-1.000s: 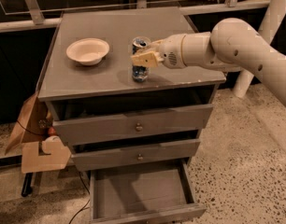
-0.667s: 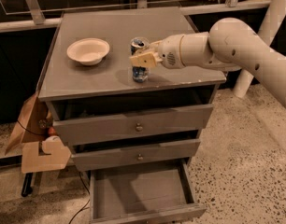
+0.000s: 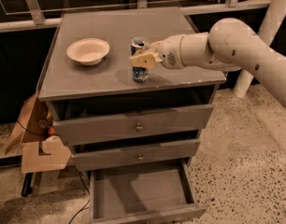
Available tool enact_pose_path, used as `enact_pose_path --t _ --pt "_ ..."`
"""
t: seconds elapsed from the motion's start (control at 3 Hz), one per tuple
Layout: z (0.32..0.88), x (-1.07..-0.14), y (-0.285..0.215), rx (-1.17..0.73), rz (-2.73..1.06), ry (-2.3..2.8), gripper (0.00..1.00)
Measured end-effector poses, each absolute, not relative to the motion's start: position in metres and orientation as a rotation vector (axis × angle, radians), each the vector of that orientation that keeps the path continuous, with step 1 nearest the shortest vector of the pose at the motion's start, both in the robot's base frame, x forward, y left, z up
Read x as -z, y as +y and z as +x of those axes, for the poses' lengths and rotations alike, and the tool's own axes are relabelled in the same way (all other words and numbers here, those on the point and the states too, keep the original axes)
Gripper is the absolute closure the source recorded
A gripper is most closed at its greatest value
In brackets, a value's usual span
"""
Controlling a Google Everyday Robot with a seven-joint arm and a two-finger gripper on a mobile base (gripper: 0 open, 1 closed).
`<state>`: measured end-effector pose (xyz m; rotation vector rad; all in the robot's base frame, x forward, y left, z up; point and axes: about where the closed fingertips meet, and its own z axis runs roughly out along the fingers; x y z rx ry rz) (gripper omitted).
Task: Pick redbull can from bottom drawer and place on counter
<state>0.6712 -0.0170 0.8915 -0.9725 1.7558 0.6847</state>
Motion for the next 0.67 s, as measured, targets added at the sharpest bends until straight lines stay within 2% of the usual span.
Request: enact_pose_path --t 0.33,0.67 --pt "0.6712 -0.8915 -0.017 -0.685 -0.972 1.756 0.39" --pt "0.6712 -0.8915 -0.017 -0.685 -0.973 1.756 0.07"
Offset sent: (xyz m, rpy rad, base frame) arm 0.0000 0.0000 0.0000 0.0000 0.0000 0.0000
